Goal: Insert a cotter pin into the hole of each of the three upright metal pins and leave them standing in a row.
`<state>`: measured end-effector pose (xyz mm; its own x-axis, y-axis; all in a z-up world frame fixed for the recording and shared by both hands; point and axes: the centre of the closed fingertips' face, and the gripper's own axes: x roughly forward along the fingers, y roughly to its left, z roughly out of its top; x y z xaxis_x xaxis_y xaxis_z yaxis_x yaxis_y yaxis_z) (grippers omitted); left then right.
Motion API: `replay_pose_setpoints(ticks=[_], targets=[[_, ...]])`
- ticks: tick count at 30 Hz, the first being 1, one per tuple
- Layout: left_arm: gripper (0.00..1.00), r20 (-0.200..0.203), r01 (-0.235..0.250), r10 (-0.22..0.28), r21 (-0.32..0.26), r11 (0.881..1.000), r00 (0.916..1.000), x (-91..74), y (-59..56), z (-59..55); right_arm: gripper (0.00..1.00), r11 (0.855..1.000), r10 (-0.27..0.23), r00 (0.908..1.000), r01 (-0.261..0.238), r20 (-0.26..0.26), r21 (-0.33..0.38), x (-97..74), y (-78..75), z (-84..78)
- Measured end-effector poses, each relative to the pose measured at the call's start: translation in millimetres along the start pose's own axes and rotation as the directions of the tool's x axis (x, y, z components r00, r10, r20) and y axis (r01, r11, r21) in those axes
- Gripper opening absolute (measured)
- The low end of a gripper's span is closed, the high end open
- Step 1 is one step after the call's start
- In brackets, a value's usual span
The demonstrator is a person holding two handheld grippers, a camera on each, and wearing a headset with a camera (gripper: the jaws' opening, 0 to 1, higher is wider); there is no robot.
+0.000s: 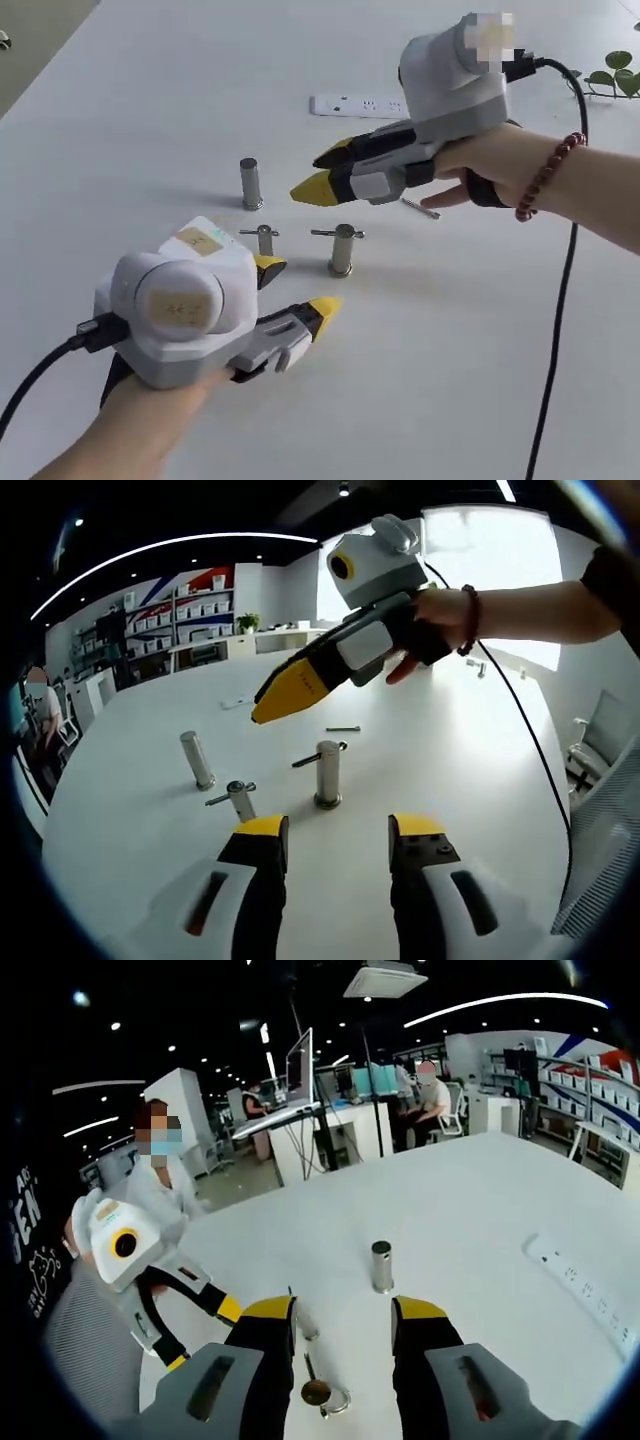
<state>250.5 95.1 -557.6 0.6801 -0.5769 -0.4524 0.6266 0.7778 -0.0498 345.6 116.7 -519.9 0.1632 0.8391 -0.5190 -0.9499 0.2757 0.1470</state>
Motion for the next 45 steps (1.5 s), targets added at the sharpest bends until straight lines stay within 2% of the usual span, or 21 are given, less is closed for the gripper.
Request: replay_pose_setpoints(ticks=[3, 5, 8, 11, 13, 19, 26, 30, 34, 38, 45], targets=[[0.43, 0.005, -0.007, 0.007, -0.033, 0.999, 1.0000, -7.5, 3.4, -0.8, 0.34, 1.000, -0.016, 0.9999, 0.016, 0.003, 0.014, 8.1, -3.8, 2.7], [0.45, 0.006, -0.022, 0.022, -0.031, 0.999, 0.9997, -13.0, 5.9, -1.4, 0.33, 0.999, -0.040, 0.9992, 0.040, 0.003, -0.009, 15.6, -10.4, 5.2], [0.47, 0.005, -0.033, 0.033, -0.032, 0.999, 0.9994, -20.0, 8.7, -1.6, 0.28, 0.997, -0.061, 0.9981, 0.061, -0.004, -0.044, 23.6, -12.2, 8.6], [0.51, 0.012, -0.032, 0.032, -0.027, 0.999, 0.9994, -25.4, 10.2, -0.2, 0.29, 0.996, -0.064, 0.9979, 0.063, -0.010, -0.057, 33.4, -14.0, 10.8], [0.54, 0.015, -0.049, 0.049, -0.021, 0.999, 0.9987, -29.0, 13.6, 0.7, 0.29, 0.996, -0.064, 0.9979, 0.064, -0.008, -0.060, 39.1, -14.1, 14.0], [0.59, 0.028, -0.057, 0.058, -0.044, 0.997, 0.9979, -36.9, 18.7, 2.9, 0.28, 0.991, -0.091, 0.9958, 0.089, -0.012, -0.098, 57.0, -22.6, 14.5], [0.64, 0.034, -0.059, 0.061, -0.053, 0.997, 0.9976, -41.8, 22.3, 3.6, 0.26, 0.992, -0.110, 0.9937, 0.109, -0.018, -0.057, 79.1, -38.5, 11.9], [0.70, 0.023, -0.051, 0.052, -0.054, 0.997, 0.9984, -43.8, 22.4, 1.7, 0.22, 0.988, -0.129, 0.9914, 0.126, -0.022, -0.087, 83.9, -40.0, 10.6], [0.73, 0.012, -0.051, 0.051, -0.038, 0.998, 0.9986, -47.7, 23.2, 1.2, 0.20, 0.989, -0.120, 0.9924, 0.118, -0.025, -0.089, 87.6, -37.7, 11.1], [0.73, 0.007, -0.057, 0.057, -0.044, 0.997, 0.9983, -50.7, 26.1, -0.7, 0.18, 0.987, -0.119, 0.9924, 0.115, -0.030, -0.113, 91.7, -35.4, 13.1], [0.73, 0.015, -0.060, 0.061, -0.043, 0.997, 0.9980, -53.0, 26.2, -0.1, 0.14, 0.986, -0.135, 0.9898, 0.130, -0.046, -0.101, 94.6, -36.7, 10.0]])
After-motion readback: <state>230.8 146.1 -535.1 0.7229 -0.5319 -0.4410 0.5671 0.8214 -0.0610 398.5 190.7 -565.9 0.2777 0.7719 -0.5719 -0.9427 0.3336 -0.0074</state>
